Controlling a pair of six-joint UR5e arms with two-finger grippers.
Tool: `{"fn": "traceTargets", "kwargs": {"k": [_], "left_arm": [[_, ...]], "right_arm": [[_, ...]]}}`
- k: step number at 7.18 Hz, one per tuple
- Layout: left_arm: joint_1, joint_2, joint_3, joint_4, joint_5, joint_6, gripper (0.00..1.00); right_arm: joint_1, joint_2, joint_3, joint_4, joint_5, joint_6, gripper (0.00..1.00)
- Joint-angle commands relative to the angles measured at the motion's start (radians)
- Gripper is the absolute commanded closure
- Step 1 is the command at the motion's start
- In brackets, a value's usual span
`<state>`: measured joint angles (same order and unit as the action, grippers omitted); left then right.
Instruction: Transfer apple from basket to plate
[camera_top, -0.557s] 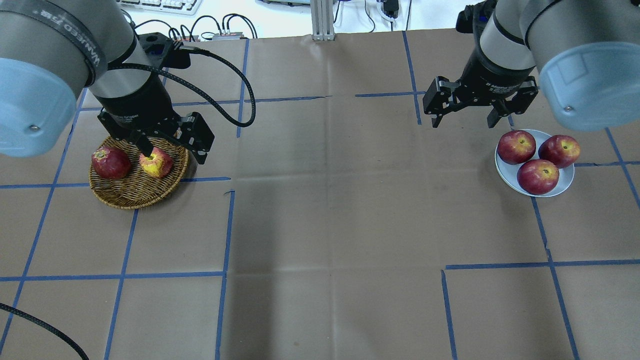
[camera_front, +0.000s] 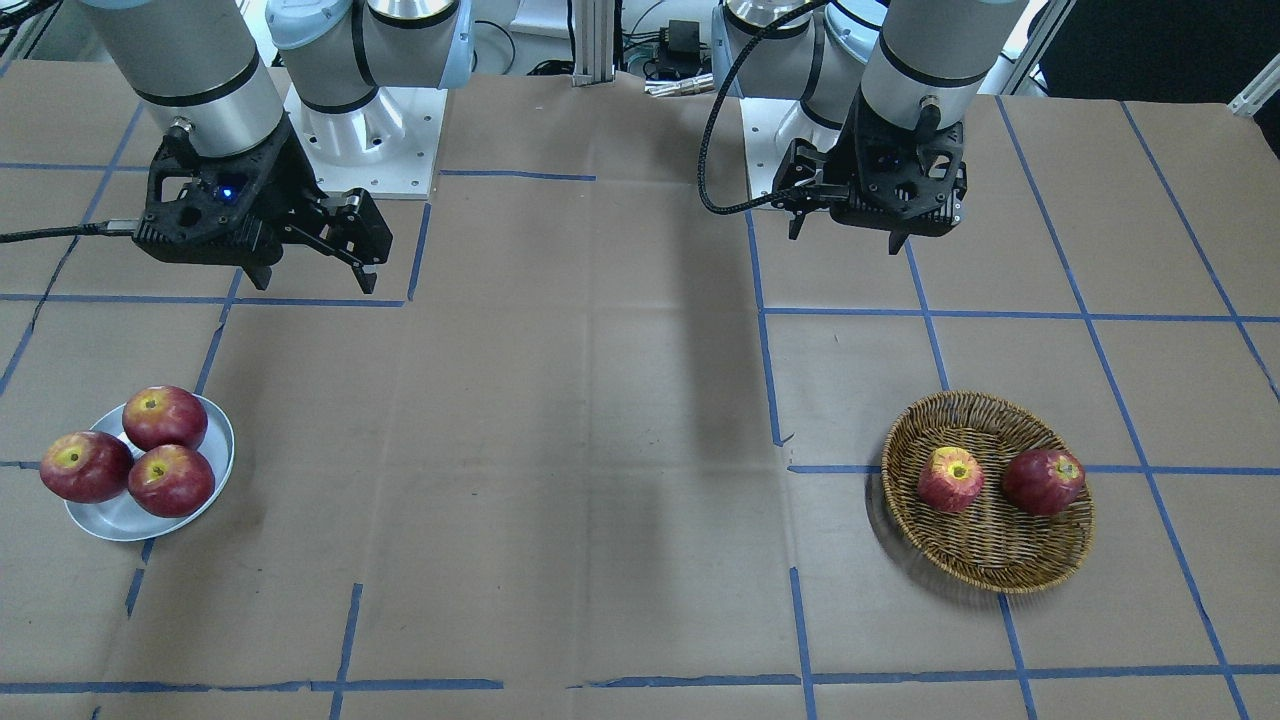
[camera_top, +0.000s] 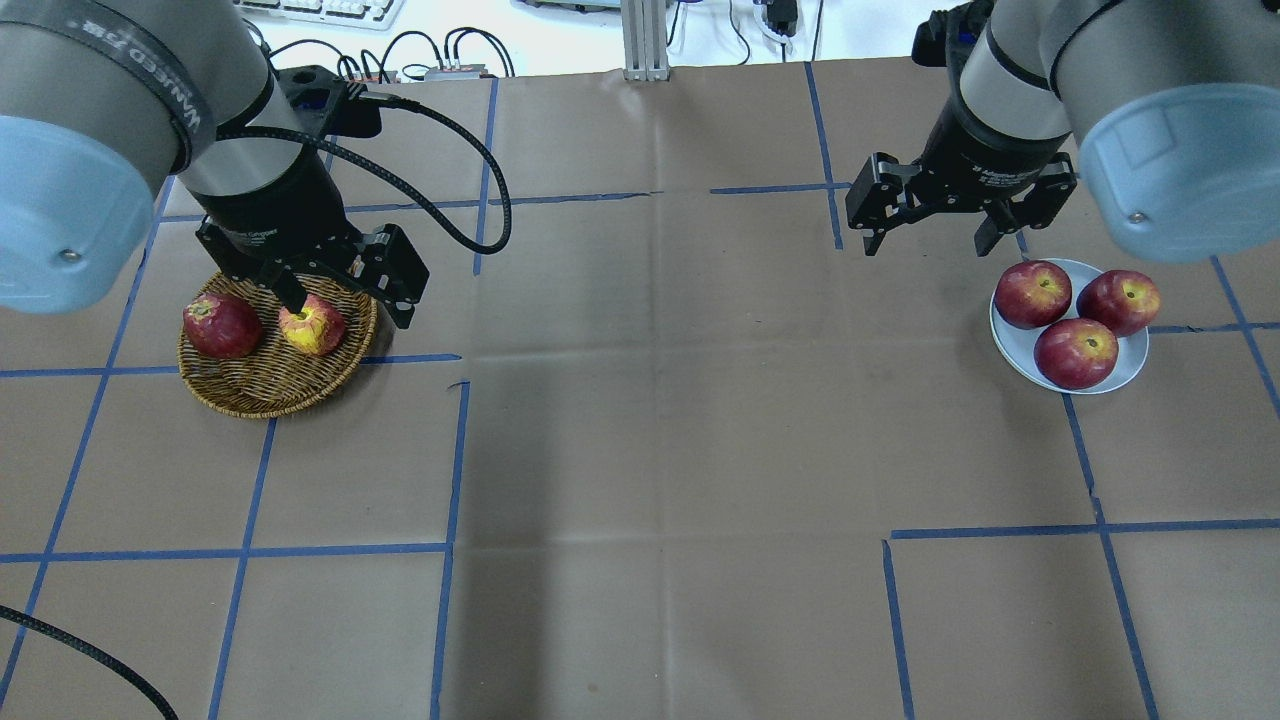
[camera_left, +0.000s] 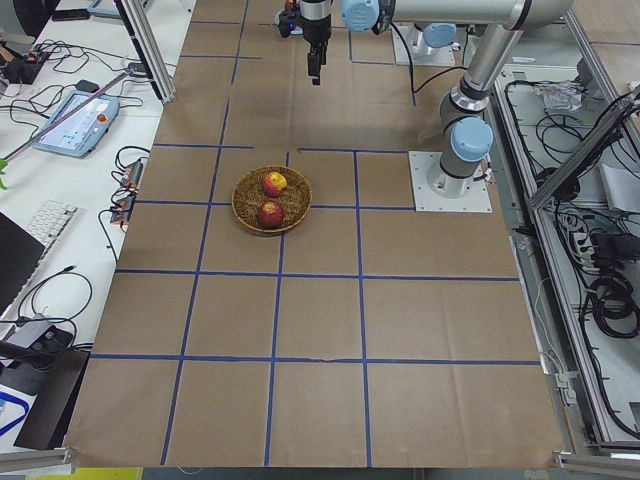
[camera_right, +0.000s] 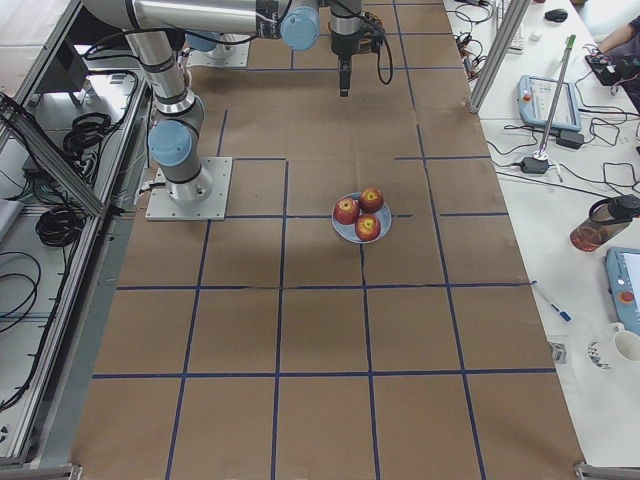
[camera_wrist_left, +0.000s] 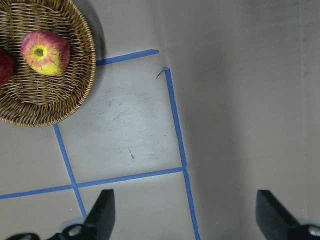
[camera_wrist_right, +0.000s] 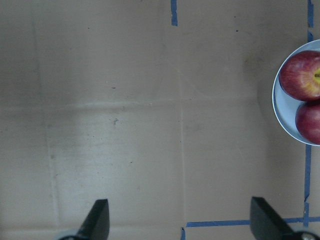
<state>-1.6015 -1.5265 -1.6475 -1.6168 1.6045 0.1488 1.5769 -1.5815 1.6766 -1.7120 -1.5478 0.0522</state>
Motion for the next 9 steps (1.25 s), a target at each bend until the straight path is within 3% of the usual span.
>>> {"fn": "traceTargets", "kwargs": {"k": [1, 9], "left_arm": [[0.000, 0.000, 0.000, -0.002, 0.000, 0.000, 0.01], [0.000, 0.012, 0.003, -0.008, 0.000, 0.003, 0.01]], "right_arm": [[0.000, 0.000, 0.000, 0.000, -0.002, 0.000, 0.00], [0.000, -0.002, 0.000, 0.000, -0.002, 0.000, 0.00]]}}
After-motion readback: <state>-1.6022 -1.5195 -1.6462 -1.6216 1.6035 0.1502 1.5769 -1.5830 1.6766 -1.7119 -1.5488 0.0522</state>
